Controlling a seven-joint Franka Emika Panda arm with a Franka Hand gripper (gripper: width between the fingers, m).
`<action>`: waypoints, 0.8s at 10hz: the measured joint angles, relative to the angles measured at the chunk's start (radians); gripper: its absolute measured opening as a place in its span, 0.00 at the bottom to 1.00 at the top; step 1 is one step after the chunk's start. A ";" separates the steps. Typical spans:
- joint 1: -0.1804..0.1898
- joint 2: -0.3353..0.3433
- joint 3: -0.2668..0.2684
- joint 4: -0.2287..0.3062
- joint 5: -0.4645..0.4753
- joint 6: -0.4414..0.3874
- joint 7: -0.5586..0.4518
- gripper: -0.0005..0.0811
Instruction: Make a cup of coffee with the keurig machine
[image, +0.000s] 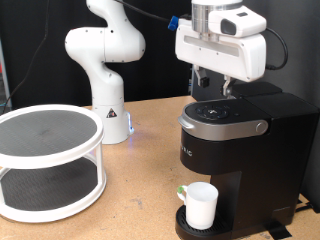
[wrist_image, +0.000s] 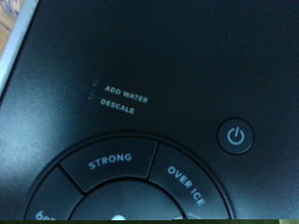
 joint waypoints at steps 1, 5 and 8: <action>0.000 0.007 0.003 -0.002 -0.011 0.006 0.001 0.47; 0.000 0.031 0.009 -0.027 -0.070 0.039 0.026 0.08; 0.000 0.044 0.010 -0.041 -0.078 0.067 0.029 0.01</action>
